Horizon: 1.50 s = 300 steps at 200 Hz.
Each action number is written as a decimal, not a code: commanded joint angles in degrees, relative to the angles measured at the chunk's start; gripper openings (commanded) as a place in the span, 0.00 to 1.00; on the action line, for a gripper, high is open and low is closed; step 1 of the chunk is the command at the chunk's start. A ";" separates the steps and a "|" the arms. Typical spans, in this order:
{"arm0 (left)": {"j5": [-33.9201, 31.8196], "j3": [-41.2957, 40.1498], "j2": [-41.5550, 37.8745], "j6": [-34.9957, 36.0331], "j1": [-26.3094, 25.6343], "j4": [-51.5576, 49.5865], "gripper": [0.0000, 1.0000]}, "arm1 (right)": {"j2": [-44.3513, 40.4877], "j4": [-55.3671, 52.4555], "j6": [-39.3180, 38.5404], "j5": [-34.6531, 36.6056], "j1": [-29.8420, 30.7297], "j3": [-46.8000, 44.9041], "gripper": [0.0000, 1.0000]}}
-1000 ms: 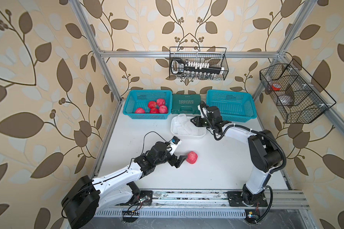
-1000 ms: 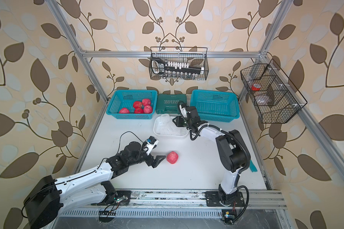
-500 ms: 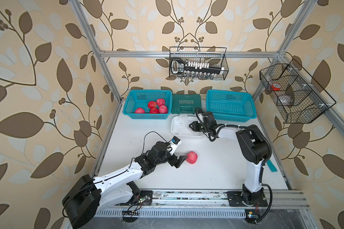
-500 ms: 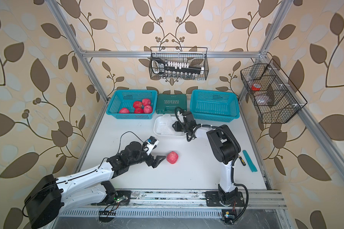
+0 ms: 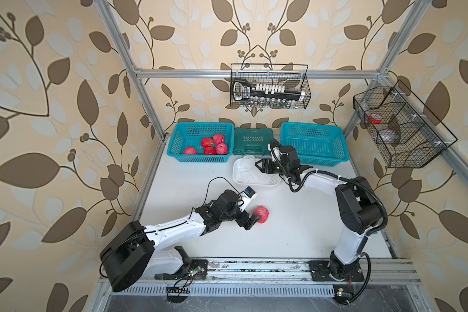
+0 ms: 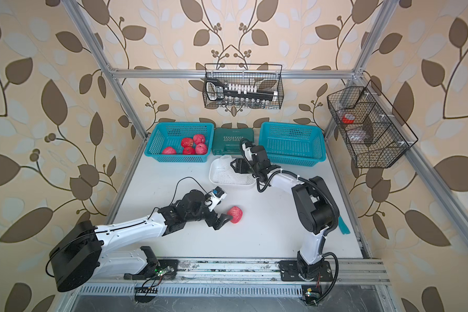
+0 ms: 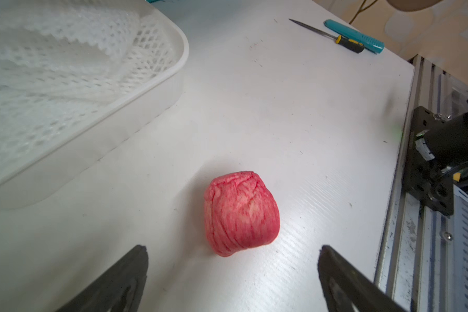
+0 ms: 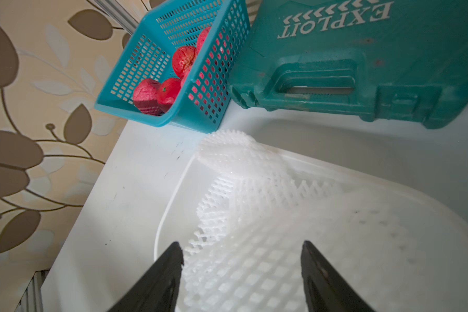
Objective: Remove foam nets from apples
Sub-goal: Adjust the foam net in the storage box, then pick up the apple from the center of the board.
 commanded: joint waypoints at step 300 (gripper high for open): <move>-3.73 10.92 18.54 4.82 -4.41 2.20 0.52 | -49.60 31.13 -5.47 19.46 1.03 -55.45 1.00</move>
